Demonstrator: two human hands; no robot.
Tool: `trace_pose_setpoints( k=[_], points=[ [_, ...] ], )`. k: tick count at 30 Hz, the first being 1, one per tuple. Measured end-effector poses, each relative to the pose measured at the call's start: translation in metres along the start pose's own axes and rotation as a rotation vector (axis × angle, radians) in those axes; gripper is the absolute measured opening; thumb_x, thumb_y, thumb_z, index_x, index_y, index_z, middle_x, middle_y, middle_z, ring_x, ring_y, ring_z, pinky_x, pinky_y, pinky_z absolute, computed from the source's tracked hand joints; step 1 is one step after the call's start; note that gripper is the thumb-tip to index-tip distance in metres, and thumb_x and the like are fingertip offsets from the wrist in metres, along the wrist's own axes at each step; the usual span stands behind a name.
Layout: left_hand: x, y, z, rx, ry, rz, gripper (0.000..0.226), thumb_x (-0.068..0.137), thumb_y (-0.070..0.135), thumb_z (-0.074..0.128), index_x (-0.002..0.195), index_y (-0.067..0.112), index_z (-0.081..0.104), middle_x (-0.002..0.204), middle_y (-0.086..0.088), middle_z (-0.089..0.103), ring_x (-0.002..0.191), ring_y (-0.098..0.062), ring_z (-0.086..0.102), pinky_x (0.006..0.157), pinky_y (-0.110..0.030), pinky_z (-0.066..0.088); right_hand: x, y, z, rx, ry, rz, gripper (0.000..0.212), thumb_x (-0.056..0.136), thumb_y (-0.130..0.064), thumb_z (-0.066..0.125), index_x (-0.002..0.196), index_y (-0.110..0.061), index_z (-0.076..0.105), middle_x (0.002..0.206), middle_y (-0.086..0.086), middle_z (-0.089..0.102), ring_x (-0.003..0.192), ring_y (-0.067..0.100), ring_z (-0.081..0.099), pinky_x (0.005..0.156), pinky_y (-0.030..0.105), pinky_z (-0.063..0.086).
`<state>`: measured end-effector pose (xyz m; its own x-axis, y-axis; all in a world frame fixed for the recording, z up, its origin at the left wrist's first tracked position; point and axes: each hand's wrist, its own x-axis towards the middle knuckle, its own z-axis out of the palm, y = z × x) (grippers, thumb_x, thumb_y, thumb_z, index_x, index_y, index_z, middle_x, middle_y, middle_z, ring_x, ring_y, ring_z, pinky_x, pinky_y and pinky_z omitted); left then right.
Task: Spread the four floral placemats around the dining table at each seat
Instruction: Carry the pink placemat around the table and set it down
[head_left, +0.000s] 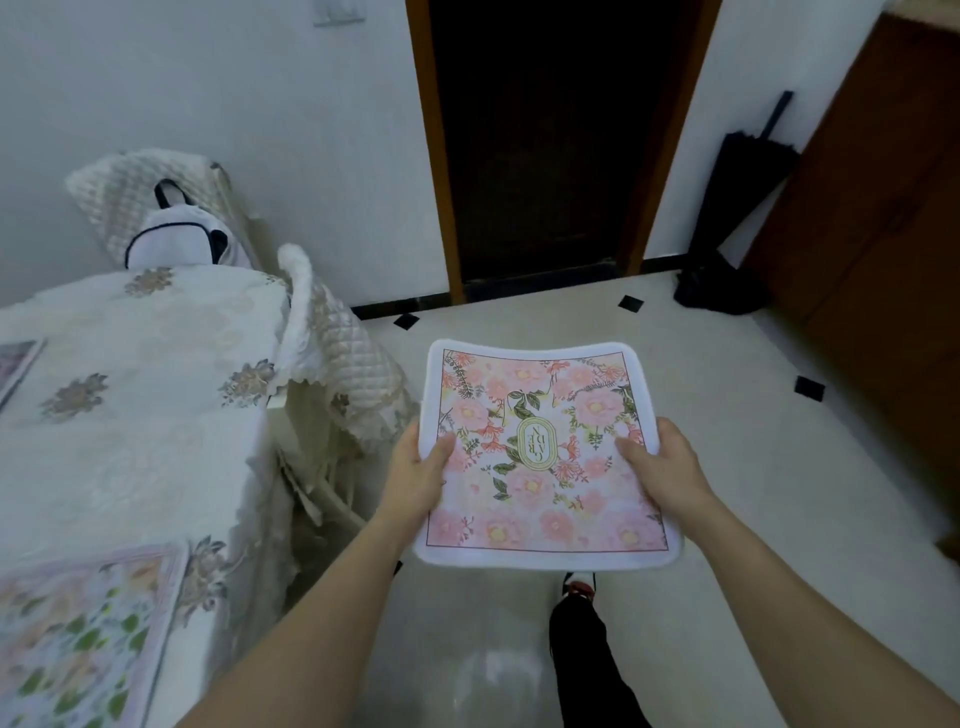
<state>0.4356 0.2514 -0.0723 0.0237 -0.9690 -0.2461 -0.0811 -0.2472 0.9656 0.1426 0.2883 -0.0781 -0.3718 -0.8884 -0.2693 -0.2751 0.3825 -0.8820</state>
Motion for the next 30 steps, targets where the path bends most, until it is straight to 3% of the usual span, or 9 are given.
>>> trace_pose_setpoints(
  k=[2,4,11,15,19,22,27,30],
  points=[
    [0.03,0.006,0.003,-0.009,0.036,-0.019,0.016,0.1,0.023,0.059,0.116,0.024,0.061,0.106,-0.001,0.077,0.087,-0.02,0.077,0.069,-0.039,0.064,0.037,-0.013,0.008,-0.009,-0.029,-0.023,0.011,0.091,-0.028,0.066,0.095,-0.025,0.056,0.098,0.014,0.069,0.085,0.033,0.07,0.074,0.047,0.059],
    [0.064,0.014,0.01,-0.022,0.063,-0.042,0.022,0.1,0.023,0.058,0.122,0.02,0.058,0.106,-0.003,0.076,0.086,-0.021,0.078,0.068,-0.04,0.064,0.081,-0.026,0.014,-0.014,-0.055,-0.04,0.011,0.091,-0.028,0.066,0.094,-0.026,0.055,0.096,0.016,0.068,0.077,0.032,0.069,0.064,0.042,0.059],
    [0.201,0.059,0.041,-0.004,0.167,-0.062,0.028,0.1,0.029,0.058,0.125,0.017,0.057,0.111,-0.009,0.075,0.094,-0.03,0.075,0.082,-0.057,0.06,0.249,-0.093,0.029,-0.039,-0.152,-0.104,0.01,0.092,-0.03,0.065,0.092,-0.028,0.056,0.093,0.015,0.068,0.064,0.024,0.065,0.047,0.032,0.055],
    [0.256,0.078,0.039,-0.017,0.277,-0.046,0.019,0.099,0.031,0.059,0.117,0.025,0.058,0.108,-0.006,0.076,0.088,-0.026,0.077,0.078,-0.056,0.061,0.32,-0.135,0.049,-0.06,-0.246,-0.14,0.008,0.093,-0.03,0.064,0.094,-0.028,0.057,0.096,0.012,0.069,0.081,0.033,0.07,0.063,0.045,0.06],
    [0.282,0.09,0.019,-0.068,0.386,-0.046,0.028,0.099,0.031,0.061,0.124,0.02,0.057,0.111,-0.007,0.076,0.091,-0.028,0.077,0.08,-0.056,0.061,0.371,-0.174,0.088,-0.093,-0.349,-0.199,0.009,0.093,-0.029,0.065,0.093,-0.028,0.057,0.094,0.008,0.069,0.074,0.02,0.068,0.055,0.032,0.052],
    [0.294,0.097,-0.005,-0.113,0.475,-0.057,0.028,0.099,0.03,0.061,0.125,0.022,0.057,0.111,-0.008,0.076,0.089,-0.027,0.077,0.079,-0.055,0.062,0.396,-0.199,0.127,-0.09,-0.44,-0.231,0.009,0.093,-0.027,0.065,0.093,-0.029,0.056,0.095,0.003,0.069,0.081,0.021,0.069,0.061,0.034,0.055],
    [0.305,0.101,-0.053,-0.055,0.618,-0.005,0.022,0.098,0.034,0.061,0.119,0.03,0.06,0.109,-0.001,0.076,0.093,-0.023,0.076,0.082,-0.052,0.061,0.416,-0.233,0.2,-0.057,-0.593,-0.259,0.012,0.095,-0.023,0.064,0.105,-0.025,0.059,0.1,-0.001,0.072,0.085,0.017,0.072,0.061,0.029,0.056],
    [0.317,0.098,-0.084,-0.029,0.701,-0.011,0.022,0.097,0.036,0.06,0.118,0.029,0.059,0.109,-0.001,0.075,0.091,-0.021,0.076,0.08,-0.051,0.062,0.423,-0.254,0.245,-0.059,-0.652,-0.283,0.011,0.094,-0.025,0.065,0.101,-0.031,0.058,0.098,-0.006,0.072,0.081,0.011,0.073,0.058,0.026,0.056]
  ],
)
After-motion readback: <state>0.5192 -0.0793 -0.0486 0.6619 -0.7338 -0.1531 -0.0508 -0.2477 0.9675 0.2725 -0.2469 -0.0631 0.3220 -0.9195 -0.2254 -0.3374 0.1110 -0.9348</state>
